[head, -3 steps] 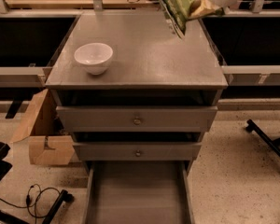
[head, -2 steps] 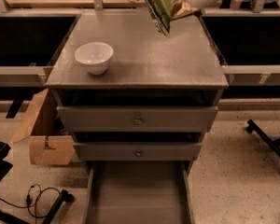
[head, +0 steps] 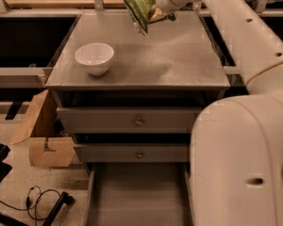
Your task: Pick green jalapeno chip bag from bottom drawer and place on counter
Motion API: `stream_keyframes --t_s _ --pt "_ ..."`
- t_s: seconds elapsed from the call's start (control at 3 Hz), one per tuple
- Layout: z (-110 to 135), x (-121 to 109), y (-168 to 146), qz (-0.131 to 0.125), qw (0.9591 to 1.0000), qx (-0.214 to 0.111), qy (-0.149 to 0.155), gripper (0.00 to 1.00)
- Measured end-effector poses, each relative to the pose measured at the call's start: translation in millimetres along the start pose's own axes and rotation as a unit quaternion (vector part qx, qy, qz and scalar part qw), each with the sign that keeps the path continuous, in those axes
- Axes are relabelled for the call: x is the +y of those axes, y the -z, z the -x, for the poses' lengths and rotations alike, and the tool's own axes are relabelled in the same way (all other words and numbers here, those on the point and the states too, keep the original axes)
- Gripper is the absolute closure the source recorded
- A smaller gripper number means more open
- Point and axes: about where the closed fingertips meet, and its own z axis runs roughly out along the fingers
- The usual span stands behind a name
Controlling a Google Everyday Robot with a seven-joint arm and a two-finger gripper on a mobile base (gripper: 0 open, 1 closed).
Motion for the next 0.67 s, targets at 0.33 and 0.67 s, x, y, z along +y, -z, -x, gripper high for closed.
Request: stream_keyframes --t_s 0.33,0.67 --pt "-4.7 -22.4 6.5 -0.024 0.9997 0.004 0.002 0.82" --pt "-4.7 -22.3 6.6 -0.024 0.9997 0.004 0.002 0.58"
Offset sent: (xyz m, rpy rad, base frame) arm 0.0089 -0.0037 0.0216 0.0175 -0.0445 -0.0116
